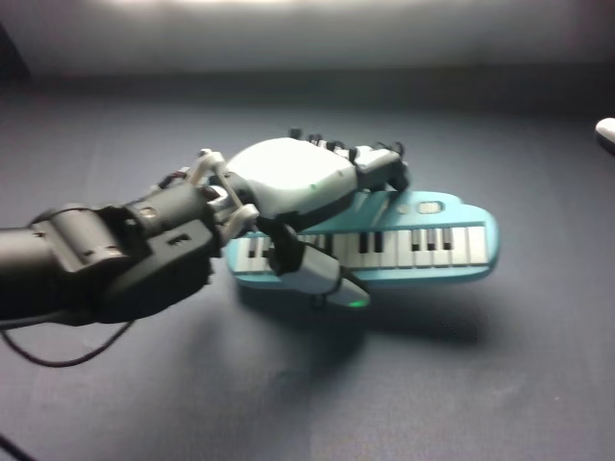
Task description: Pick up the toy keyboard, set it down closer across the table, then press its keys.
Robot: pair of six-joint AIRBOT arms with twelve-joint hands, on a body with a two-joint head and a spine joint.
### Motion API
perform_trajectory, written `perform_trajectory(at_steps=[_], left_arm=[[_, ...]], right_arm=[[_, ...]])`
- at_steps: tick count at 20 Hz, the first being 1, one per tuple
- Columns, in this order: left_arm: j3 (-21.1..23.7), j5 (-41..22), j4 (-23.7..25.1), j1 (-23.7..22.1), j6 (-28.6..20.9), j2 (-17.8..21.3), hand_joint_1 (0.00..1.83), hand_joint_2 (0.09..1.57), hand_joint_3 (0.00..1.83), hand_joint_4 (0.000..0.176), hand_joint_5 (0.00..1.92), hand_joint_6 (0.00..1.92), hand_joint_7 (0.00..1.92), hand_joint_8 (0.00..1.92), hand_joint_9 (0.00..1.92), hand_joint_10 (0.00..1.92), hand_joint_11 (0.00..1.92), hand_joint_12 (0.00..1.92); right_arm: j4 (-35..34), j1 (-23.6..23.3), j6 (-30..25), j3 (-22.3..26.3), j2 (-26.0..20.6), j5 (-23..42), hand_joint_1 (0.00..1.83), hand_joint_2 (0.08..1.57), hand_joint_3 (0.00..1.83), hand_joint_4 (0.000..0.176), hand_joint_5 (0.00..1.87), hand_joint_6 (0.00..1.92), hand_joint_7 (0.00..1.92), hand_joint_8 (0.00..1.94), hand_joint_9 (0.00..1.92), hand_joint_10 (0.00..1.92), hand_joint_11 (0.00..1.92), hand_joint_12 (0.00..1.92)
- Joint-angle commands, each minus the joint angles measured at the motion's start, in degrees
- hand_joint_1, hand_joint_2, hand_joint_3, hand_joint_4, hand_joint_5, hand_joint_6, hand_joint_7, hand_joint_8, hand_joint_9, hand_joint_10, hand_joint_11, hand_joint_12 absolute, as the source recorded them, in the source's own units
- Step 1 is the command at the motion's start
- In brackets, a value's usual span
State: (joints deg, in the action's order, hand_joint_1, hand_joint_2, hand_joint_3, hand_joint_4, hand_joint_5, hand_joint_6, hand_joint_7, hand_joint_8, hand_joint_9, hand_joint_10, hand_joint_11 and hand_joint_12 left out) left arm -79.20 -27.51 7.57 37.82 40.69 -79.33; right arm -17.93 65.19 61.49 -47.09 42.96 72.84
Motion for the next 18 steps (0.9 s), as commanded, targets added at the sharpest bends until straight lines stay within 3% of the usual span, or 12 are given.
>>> perform_trajectory(at_steps=[1, 3, 5, 6, 7, 8, 9, 10, 11, 12, 16, 18], left_arm=[[-0.3, -6.0, 0.3, -1.1, -1.5, -0.8, 1.36, 1.10, 0.00, 0.000, 0.22, 1.32, 0.28, 1.27, 0.52, 1.50, 0.71, 1.71], [-1.2, -5.1, 1.0, -1.7, -2.2, -2.7, 1.30, 1.14, 0.01, 0.000, 0.20, 1.27, 0.26, 1.25, 0.50, 1.53, 0.61, 1.77], [-2.1, -3.6, 2.0, -2.9, -2.2, -5.0, 1.28, 1.11, 0.00, 0.017, 0.22, 1.28, 0.26, 1.24, 0.50, 1.49, 0.70, 1.73], [-2.7, -3.2, 2.0, -3.3, -2.4, -5.8, 1.29, 1.10, 0.00, 0.010, 0.22, 1.27, 0.26, 1.14, 0.49, 1.43, 0.68, 1.68], [-3.4, -2.6, 2.0, -3.7, -2.5, -6.8, 1.30, 1.12, 0.00, 0.026, 0.12, 1.58, 0.22, 1.32, 0.46, 1.58, 0.72, 1.76], [-3.9, -2.0, 2.1, -4.1, -2.5, -7.6, 1.28, 1.13, 0.00, 0.026, 0.07, 1.63, 0.18, 1.35, 0.43, 1.58, 0.70, 1.77], [-4.1, -1.8, 2.4, -4.4, -2.5, -7.9, 1.23, 1.15, 0.00, 0.015, 0.09, 1.45, 0.21, 1.18, 0.40, 1.44, 0.57, 1.70], [-4.1, -1.6, 2.8, -4.5, -2.6, -8.0, 1.20, 1.14, 0.00, 0.000, 0.20, 0.83, 0.30, 0.69, 0.34, 1.02, 0.28, 1.59], [-4.1, -1.3, 3.4, -4.7, -2.6, -8.1, 1.18, 1.12, 0.00, 0.000, 0.28, 0.40, 0.38, 0.29, 0.35, 0.62, 0.12, 1.44], [-4.1, -1.0, 3.5, -4.7, -2.6, -8.3, 1.10, 1.11, 0.00, 0.011, 0.25, 0.13, 0.36, 0.09, 0.31, 0.32, 0.02, 1.31], [-4.4, -0.2, 3.7, -4.7, -2.6, -8.8, 0.92, 1.06, 0.00, 0.026, 0.15, 0.00, 0.19, 0.00, 0.26, 0.03, 0.00, 1.09], [-4.3, -0.1, 3.8, -4.7, -2.6, -8.8, 0.80, 1.05, 0.00, 0.071, 0.01, 0.00, 0.02, 0.00, 0.06, 0.00, 0.00, 0.37]], right_arm=[[-0.3, -0.4, -0.4, 0.0, -0.6, 7.2, 0.20, 1.32, 0.01, 0.119, 0.00, 0.00, 0.00, 0.00, 0.00, 0.00, 0.00, 0.00], [0.0, -0.4, -0.6, 0.0, -0.6, 7.2, 0.18, 1.32, 0.00, 0.109, 0.00, 0.00, 0.00, 0.00, 0.00, 0.00, 0.00, 0.00], [0.1, -0.5, -0.9, 0.0, -0.6, 7.2, 0.18, 1.32, 0.00, 0.123, 0.00, 0.00, 0.00, 0.00, 0.00, 0.00, 0.00, 0.00], [0.2, -0.5, -0.9, 0.0, -0.6, 7.2, 0.18, 1.32, 0.00, 0.124, 0.00, 0.00, 0.00, 0.00, 0.00, 0.00, 0.00, 0.00], [0.3, -0.5, -0.9, 0.0, -0.6, 7.2, 0.17, 1.32, 0.00, 0.112, 0.00, 0.00, 0.00, 0.00, 0.00, 0.00, 0.00, 0.00], [0.6, -0.7, -0.9, 0.0, -0.6, 7.3, 0.17, 1.32, 0.00, 0.114, 0.00, 0.00, 0.00, 0.00, 0.00, 0.00, 0.00, 0.00], [0.7, -0.8, -0.9, 0.0, -0.6, 7.3, 0.19, 1.32, 0.00, 0.118, 0.00, 0.00, 0.00, 0.00, 0.00, 0.00, 0.00, 0.00], [0.8, -0.9, -0.9, 0.0, -0.5, 7.3, 0.19, 1.32, 0.00, 0.112, 0.00, 0.00, 0.00, 0.00, 0.00, 0.00, 0.00, 0.00], [0.9, -0.9, -0.9, 0.0, -0.5, 7.3, 0.19, 1.32, 0.00, 0.117, 0.00, 0.00, 0.00, 0.00, 0.00, 0.00, 0.00, 0.00], [0.9, -0.9, -1.0, 0.0, -0.5, 7.3, 0.20, 1.33, 0.00, 0.099, 0.00, 0.00, 0.00, 0.00, 0.00, 0.00, 0.00, 0.00], [1.0, -0.9, -1.2, 0.1, -0.5, 7.3, 0.22, 1.34, 0.00, 0.109, 0.00, 0.00, 0.00, 0.00, 0.00, 0.00, 0.00, 0.00], [1.0, -0.9, -1.3, 0.1, -0.5, 7.3, 0.20, 1.34, 0.00, 0.098, 0.00, 0.00, 0.00, 0.00, 0.00, 0.00, 0.00, 0.00]])
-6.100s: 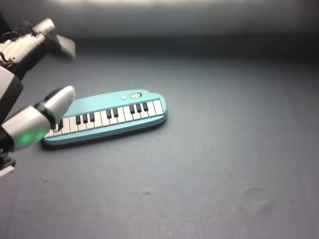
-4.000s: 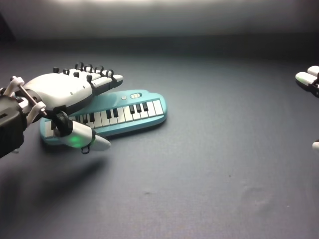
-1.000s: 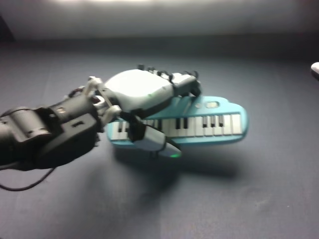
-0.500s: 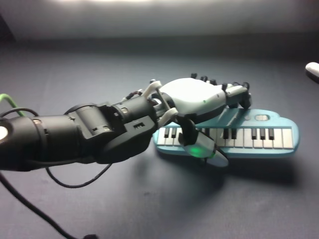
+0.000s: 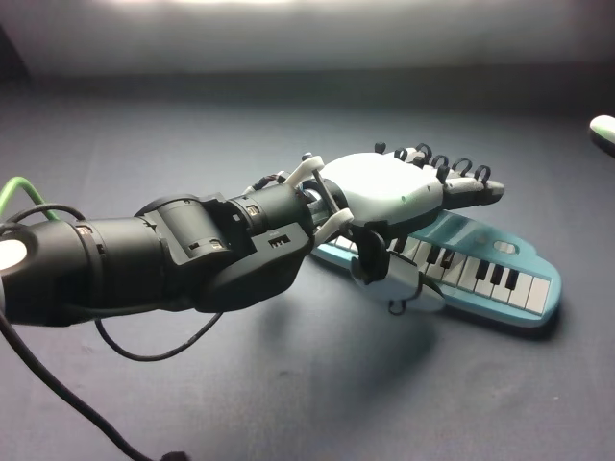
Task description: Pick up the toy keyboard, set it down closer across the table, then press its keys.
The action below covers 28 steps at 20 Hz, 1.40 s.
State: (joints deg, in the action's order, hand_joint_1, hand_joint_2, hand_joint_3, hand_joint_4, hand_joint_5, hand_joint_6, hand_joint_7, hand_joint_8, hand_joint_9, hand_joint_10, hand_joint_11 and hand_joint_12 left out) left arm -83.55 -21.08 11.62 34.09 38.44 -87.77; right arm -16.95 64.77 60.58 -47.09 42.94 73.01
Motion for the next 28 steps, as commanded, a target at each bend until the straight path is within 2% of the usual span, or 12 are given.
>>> perform_trajectory(at_steps=[1, 3, 7, 10, 11, 12, 16, 17, 19, 23, 26, 28], left_arm=[[0.1, -6.6, -0.3, -0.9, -0.3, -0.3, 0.78, 1.01, 0.00, 0.084, 0.00, 0.00, 0.00, 0.00, 0.01, 0.00, 0.00, 0.07], [0.6, -7.2, -0.1, -1.1, -0.3, 0.6, 0.70, 0.98, 0.00, 0.109, 0.00, 0.00, 0.00, 0.00, 0.00, 0.00, 0.00, 0.00], [3.0, -10.2, -0.3, -0.8, -0.3, 4.3, 0.61, 0.98, 0.00, 0.104, 0.00, 0.00, 0.00, 0.00, 0.00, 0.00, 0.00, 0.00], [4.9, -12.8, -0.5, 0.0, -0.3, 7.2, 0.75, 0.99, 0.00, 0.088, 0.00, 0.00, 0.00, 0.00, 0.00, 0.00, 0.00, 0.00], [5.5, -13.7, -0.6, 0.3, -0.3, 8.6, 0.76, 1.00, 0.00, 0.099, 0.00, 0.00, 0.00, 0.00, 0.00, 0.00, 0.00, 0.00], [6.2, -14.6, -0.6, 0.5, -0.3, 10.0, 0.77, 1.00, 0.00, 0.116, 0.00, 0.00, 0.00, 0.00, 0.00, 0.00, 0.00, 0.00], [9.4, -19.7, -4.1, 2.3, 1.9, 16.1, 0.78, 1.00, 0.00, 0.108, 0.00, 0.00, 0.00, 0.00, 0.00, 0.00, 0.00, 0.00], [9.8, -20.6, -4.7, 2.9, 2.0, 17.0, 0.78, 1.04, 0.01, 0.136, 0.00, 0.00, 0.00, 0.00, 0.00, 0.00, 0.02, 0.01], [10.7, -22.9, -6.3, 4.3, 2.0, 19.2, 0.79, 1.13, 0.02, 0.148, 0.00, 0.00, 0.00, 0.00, 0.00, 0.00, 0.00, 0.00], [12.9, -27.0, -9.0, 7.0, 3.3, 22.6, 0.81, 1.16, 0.02, 0.107, 0.00, 0.00, 0.00, 0.00, 0.00, 0.00, 0.00, 0.00], [14.2, -30.5, -11.6, 9.1, 4.0, 24.9, 0.89, 1.16, 0.01, 0.035, 0.03, 0.01, 0.00, 0.00, 0.00, 0.00, 0.00, 0.00], [15.4, -32.7, -13.3, 10.3, 5.1, 26.6, 1.02, 1.16, 0.00, 0.012, 0.06, 0.02, 0.00, 0.00, 0.00, 0.00, 0.00, 0.00]], right_arm=[[0.0, -0.5, -0.4, 0.1, -0.4, 7.2, 0.20, 1.34, 0.00, 0.105, 0.00, 0.00, 0.00, 0.00, 0.00, 0.00, 0.00, 0.00], [0.2, -0.5, -0.4, 0.2, -0.4, 7.2, 0.20, 1.34, 0.00, 0.105, 0.00, 0.00, 0.00, 0.00, 0.00, 0.00, 0.00, 0.00], [0.5, -0.5, -0.4, 0.4, -0.4, 7.3, 0.18, 1.33, 0.00, 0.115, 0.00, 0.00, 0.00, 0.00, 0.00, 0.00, 0.00, 0.00], [0.8, -0.3, -0.8, 0.4, -0.4, 7.2, 0.22, 1.33, 0.00, 0.121, 0.00, 0.00, 0.00, 0.00, 0.00, 0.00, 0.00, 0.00], [0.9, -0.3, -0.9, 0.4, -0.4, 7.0, 0.22, 1.33, 0.00, 0.117, 0.00, 0.00, 0.00, 0.00, 0.00, 0.00, 0.00, 0.00], [1.1, -0.3, -0.9, 0.4, -0.4, 6.7, 0.22, 1.33, 0.00, 0.096, 0.00, 0.00, 0.00, 0.00, 0.00, 0.00, 0.00, 0.00], [2.0, -0.3, -0.9, 0.3, -0.3, 4.8, 0.19, 1.34, 0.00, 0.062, 0.00, 0.00, 0.00, 0.00, 0.00, 0.00, 0.00, 0.00], [2.1, -0.5, -0.9, 0.1, -0.2, 4.2, 0.20, 1.34, 0.00, 0.051, 0.00, 0.00, 0.00, 0.00, 0.00, 0.00, 0.00, 0.00], [2.7, -1.5, -0.9, -0.5, 0.4, 1.8, 0.18, 1.34, 0.00, 0.030, 0.00, 0.00, 0.00, 0.00, 0.00, 0.00, 0.00, 0.00], [4.4, -4.5, -0.9, -2.2, 1.9, -3.5, 0.26, 1.35, 0.00, 0.014, 0.00, 0.00, 0.00, 0.00, 0.00, 0.00, 0.00, 0.00], [5.8, -6.9, 0.0, -3.1, 3.2, -6.9, 0.33, 1.34, 0.00, 0.000, 0.00, 0.00, 0.00, 0.00, 0.00, 0.00, 0.00, 0.00], [6.8, -8.9, 0.7, -3.9, 4.2, -9.7, 0.31, 1.34, 0.00, 0.000, 0.00, 0.00, 0.00, 0.00, 0.00, 0.00, 0.00, 0.00]])
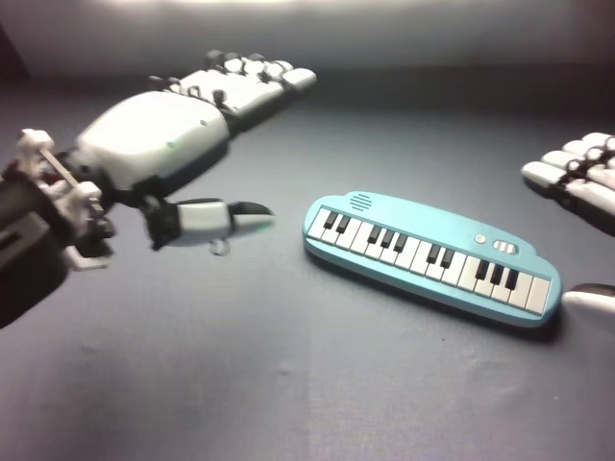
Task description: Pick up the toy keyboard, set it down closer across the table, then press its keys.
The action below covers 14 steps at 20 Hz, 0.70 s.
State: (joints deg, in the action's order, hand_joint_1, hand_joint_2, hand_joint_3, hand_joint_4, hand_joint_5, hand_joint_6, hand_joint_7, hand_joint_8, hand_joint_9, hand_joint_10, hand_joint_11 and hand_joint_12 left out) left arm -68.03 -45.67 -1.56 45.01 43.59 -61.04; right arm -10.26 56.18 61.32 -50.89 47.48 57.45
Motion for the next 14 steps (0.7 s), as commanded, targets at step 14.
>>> perform_trajectory(at_steps=[14], left_arm=[[4.5, -19.6, -9.8, 10.2, 0.7, 5.2, 1.19, 1.16, 0.00, 0.009, 0.05, 0.00, 0.00, 0.00, 0.00, 0.00, 0.00, 0.00]], right_arm=[[3.8, -10.9, 6.5, -6.9, 9.7, -13.0, 0.31, 1.34, 0.00, 0.034, 0.06, 0.02, 0.00, 0.00, 0.00, 0.00, 0.00, 0.00]])
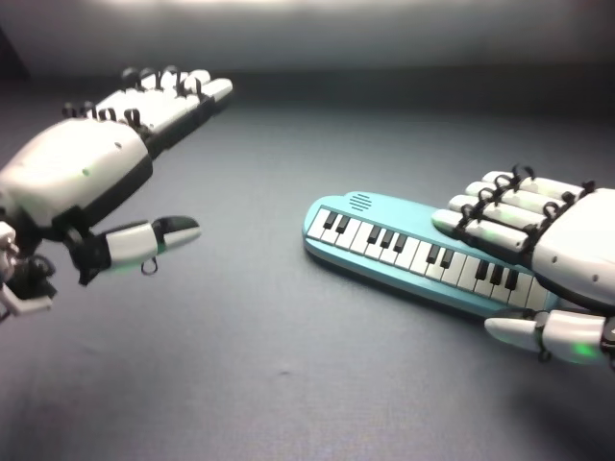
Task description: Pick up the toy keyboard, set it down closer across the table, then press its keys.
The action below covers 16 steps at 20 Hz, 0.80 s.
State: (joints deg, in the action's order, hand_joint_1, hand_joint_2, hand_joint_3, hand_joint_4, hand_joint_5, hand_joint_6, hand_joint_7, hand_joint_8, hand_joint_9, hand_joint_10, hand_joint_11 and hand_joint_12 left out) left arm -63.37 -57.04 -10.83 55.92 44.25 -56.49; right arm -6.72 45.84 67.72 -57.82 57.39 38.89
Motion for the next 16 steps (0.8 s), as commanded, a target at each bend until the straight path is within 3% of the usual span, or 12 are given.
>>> perform_trajectory(at_steps=[1, 2, 3, 4, 5, 7, 9, 11, 13, 14, 15, 16], left_arm=[[0.1, -8.7, -0.7, -0.3, 0.0, 0.8, 1.20, 1.16, 0.00, 0.014, 0.02, 0.00, 0.00, 0.00, 0.00, 0.00, 0.00, 0.00], [0.3, -9.2, -1.0, 0.0, 0.0, 1.0, 1.20, 1.16, 0.00, 0.019, 0.01, 0.00, 0.00, 0.00, 0.00, 0.00, 0.00, 0.00], [0.3, -9.4, -1.2, 0.1, 0.0, 1.0, 1.17, 1.17, 0.00, 0.060, 0.00, 0.00, 0.00, 0.00, 0.00, 0.00, 0.00, 0.00], [0.3, -9.8, -1.9, 0.3, 0.0, 1.0, 1.17, 1.17, 0.00, 0.057, 0.00, 0.00, 0.00, 0.00, 0.00, 0.00, 0.00, 0.00], [0.2, -10.2, -2.5, 0.6, 0.0, 1.0, 1.15, 1.17, 0.00, 0.043, 0.00, 0.00, 0.00, 0.00, 0.00, 0.00, 0.00, 0.00], [0.3, -10.8, -2.8, 0.9, 0.0, 1.1, 1.10, 1.17, 0.00, 0.056, 0.00, 0.00, 0.00, 0.00, 0.00, 0.00, 0.00, 0.00], [0.4, -11.0, -3.0, 1.2, 0.0, 1.1, 1.08, 1.17, 0.00, 0.081, 0.00, 0.00, 0.00, 0.00, 0.00, 0.00, 0.00, 0.00], [0.5, -11.4, -3.2, 1.4, 0.0, 1.2, 1.04, 1.18, 0.00, 0.068, 0.00, 0.00, 0.00, 0.00, 0.00, 0.00, 0.00, 0.00], [0.5, -11.5, -3.5, 1.5, 0.0, 1.2, 1.01, 1.19, 0.01, 0.061, 0.00, 0.00, 0.00, 0.00, 0.00, 0.00, 0.00, 0.00], [0.5, -11.6, -3.6, 1.6, 0.0, 1.2, 1.01, 1.19, 0.01, 0.063, 0.00, 0.00, 0.00, 0.00, 0.00, 0.00, 0.00, 0.00], [0.5, -11.9, -3.9, 1.8, 0.0, 1.3, 1.03, 1.18, 0.00, 0.066, 0.00, 0.00, 0.00, 0.00, 0.00, 0.00, 0.00, 0.00], [0.5, -12.0, -4.0, 1.9, 0.0, 1.3, 1.01, 1.19, 0.00, 0.072, 0.00, 0.00, 0.00, 0.00, 0.00, 0.00, 0.00, 0.00]], right_arm=[[0.2, -0.7, 0.1, -0.4, 0.3, 4.7, 0.29, 1.34, 0.00, 0.033, 0.10, 0.04, 0.00, 0.00, 0.00, 0.00, 0.00, 0.00], [0.1, -0.7, 0.1, -0.9, 0.8, 3.9, 0.28, 1.34, 0.00, 0.038, 0.14, 0.05, 0.00, 0.00, 0.00, 0.00, 0.00, 0.00], [0.1, -0.7, 0.1, -1.0, 0.9, 3.6, 0.25, 1.34, 0.00, 0.031, 0.19, 0.06, 0.00, 0.00, 0.00, 0.00, 0.00, 0.00], [0.0, -0.7, 0.1, -1.1, 1.0, 3.3, 0.25, 1.34, 0.00, 0.005, 0.26, 0.05, 0.00, 0.00, 0.00, 0.00, 0.00, 0.00], [-0.1, -0.7, 0.1, -1.2, 1.1, 3.1, 0.21, 1.35, 0.00, 0.000, 0.36, 0.04, 0.00, 0.00, 0.00, 0.00, 0.00, 0.00], [-0.5, -0.7, 0.5, -1.2, 1.1, 3.0, 0.16, 1.35, 0.00, 0.000, 0.50, 0.07, 0.01, 0.00, 0.00, 0.00, 0.00, 0.00], [-0.8, -0.7, 0.8, -1.1, 1.1, 3.1, 0.15, 1.35, 0.00, 0.000, 0.56, 0.04, 0.04, 0.00, 0.00, 0.00, 0.00, 0.00], [-1.2, -0.7, 0.8, -0.5, 0.5, 4.5, 0.23, 1.33, 0.00, 0.000, 0.37, 0.00, 0.00, 0.00, 0.00, 0.00, 0.00, 0.00], [-1.2, -0.7, 0.8, 1.2, -1.3, 7.1, 0.26, 1.34, 0.00, 0.042, 0.06, 0.00, 0.00, 0.00, 0.00, 0.00, 0.00, 0.00], [-1.2, -0.7, 0.8, 1.6, -1.6, 7.5, 0.26, 1.34, 0.00, 0.046, 0.01, 0.00, 0.00, 0.00, 0.00, 0.00, 0.00, 0.00], [-1.2, -0.3, 0.8, 2.5, -2.7, 8.8, 0.22, 1.35, 0.00, 0.037, 0.00, 0.00, 0.00, 0.00, 0.00, 0.00, 0.00, 0.00], [-1.2, 0.0, 0.8, 3.1, -3.3, 9.3, 0.22, 1.35, 0.00, 0.010, 0.00, 0.00, 0.00, 0.00, 0.00, 0.00, 0.00, 0.00]])
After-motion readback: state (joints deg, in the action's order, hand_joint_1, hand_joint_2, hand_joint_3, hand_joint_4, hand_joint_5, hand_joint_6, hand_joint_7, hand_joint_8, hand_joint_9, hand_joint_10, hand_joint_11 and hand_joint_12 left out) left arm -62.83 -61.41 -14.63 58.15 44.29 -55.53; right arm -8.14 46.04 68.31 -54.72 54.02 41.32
